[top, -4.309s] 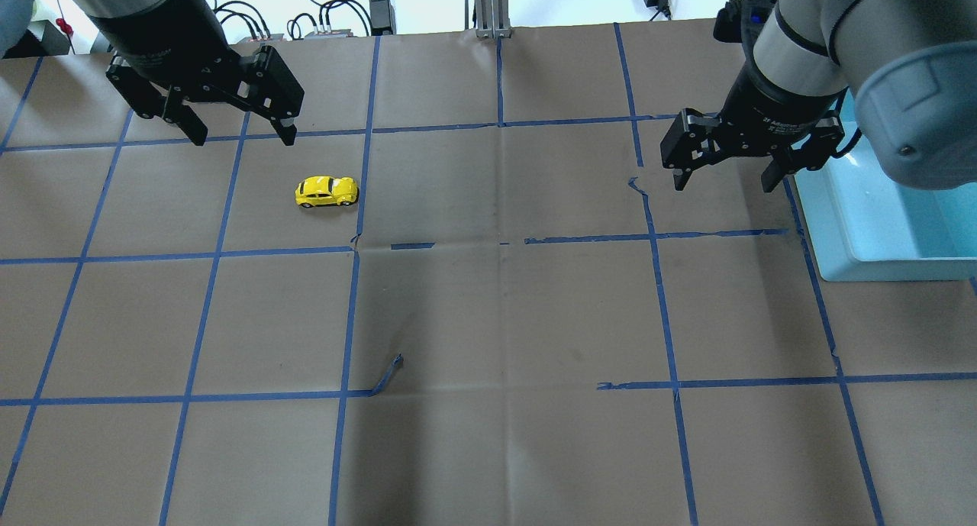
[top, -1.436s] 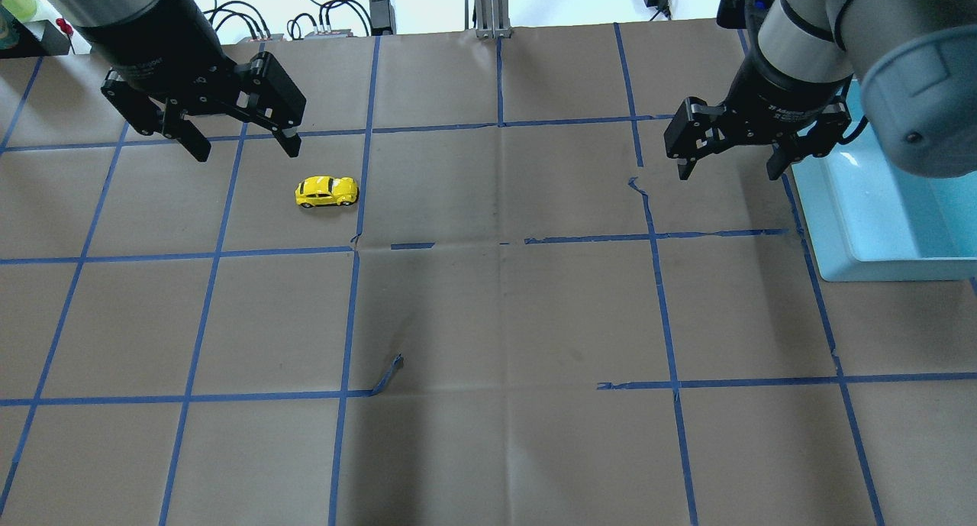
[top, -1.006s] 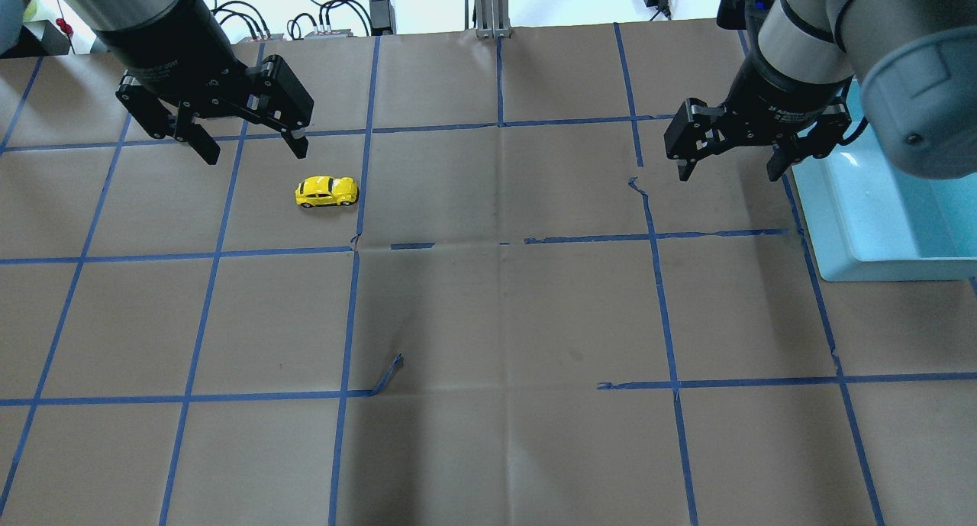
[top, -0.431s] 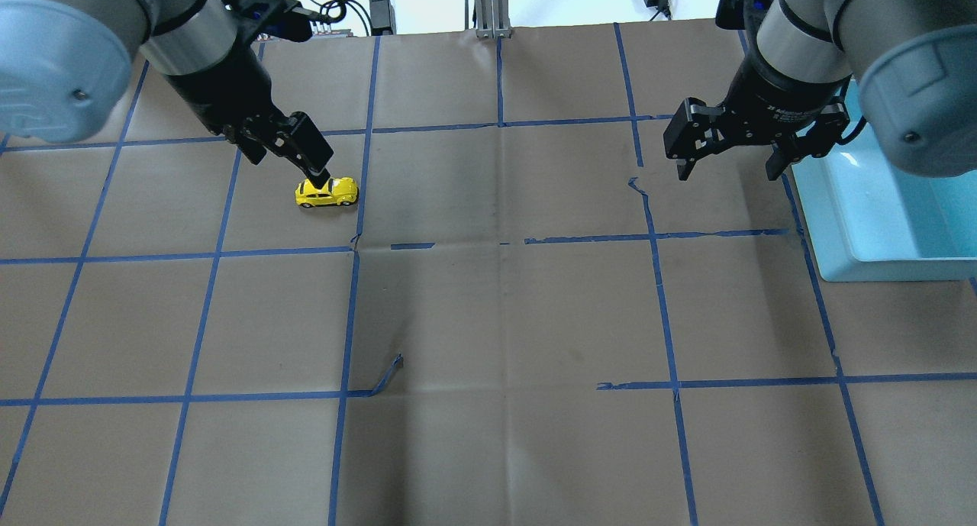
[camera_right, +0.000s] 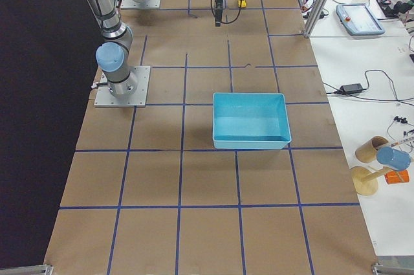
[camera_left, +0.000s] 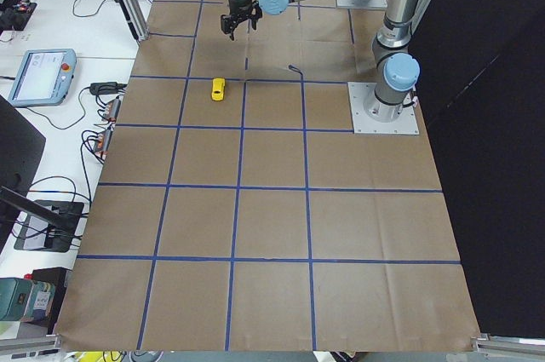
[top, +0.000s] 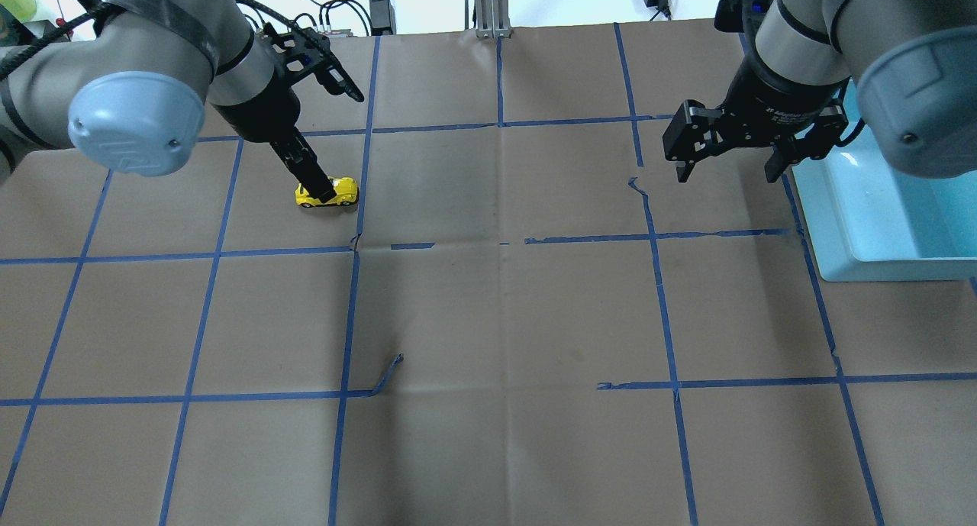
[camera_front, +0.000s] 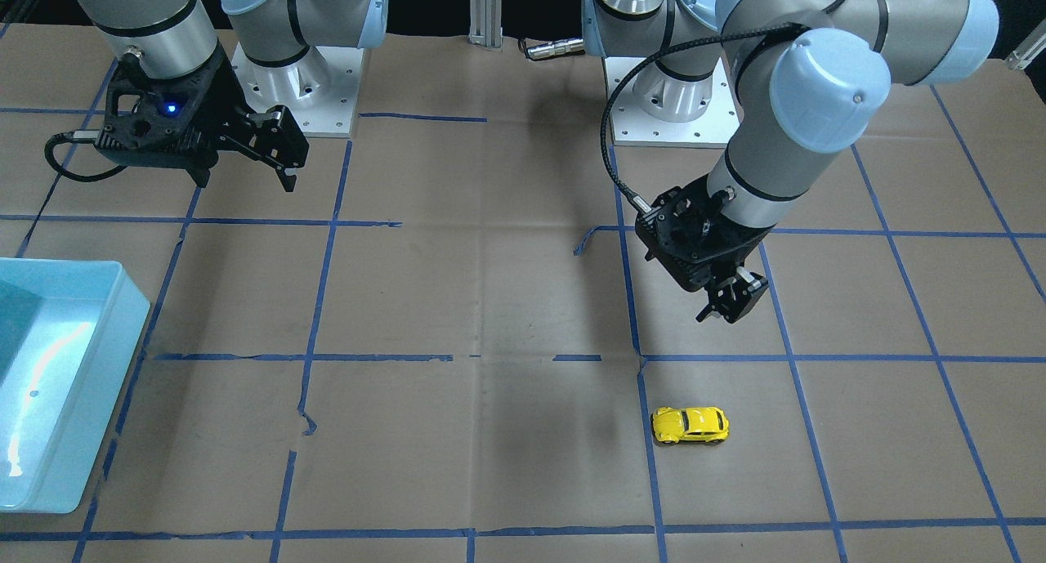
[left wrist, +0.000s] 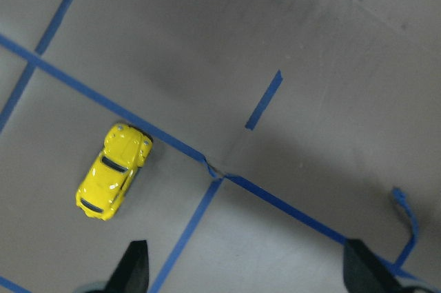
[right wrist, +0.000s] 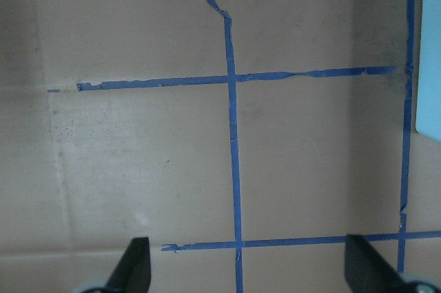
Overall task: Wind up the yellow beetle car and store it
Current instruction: 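Lower the left gripper onto the yellow beetle car and close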
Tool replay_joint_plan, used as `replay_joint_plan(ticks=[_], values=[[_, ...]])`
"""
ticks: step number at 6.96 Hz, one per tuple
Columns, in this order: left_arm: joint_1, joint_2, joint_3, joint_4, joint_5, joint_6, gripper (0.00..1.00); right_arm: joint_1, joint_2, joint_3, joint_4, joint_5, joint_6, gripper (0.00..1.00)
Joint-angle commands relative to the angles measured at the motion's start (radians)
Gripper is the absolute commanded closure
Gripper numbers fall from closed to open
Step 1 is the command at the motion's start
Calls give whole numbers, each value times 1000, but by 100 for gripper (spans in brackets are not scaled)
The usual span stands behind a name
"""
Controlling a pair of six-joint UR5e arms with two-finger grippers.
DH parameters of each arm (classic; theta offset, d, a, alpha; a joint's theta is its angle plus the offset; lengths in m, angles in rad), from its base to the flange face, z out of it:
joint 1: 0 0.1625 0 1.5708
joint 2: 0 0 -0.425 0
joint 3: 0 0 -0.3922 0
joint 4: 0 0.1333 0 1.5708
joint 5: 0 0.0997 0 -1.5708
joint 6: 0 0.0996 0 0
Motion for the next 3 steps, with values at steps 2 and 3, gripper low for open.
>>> replay_joint_plan(ticks=[2,3], values=[[31,-130,-2,154,71,499,1,0,-1,-1,-1,-1,0,0],[35,-180,6,205,73,596,1,0,-3,-1,7,-1,0,0]])
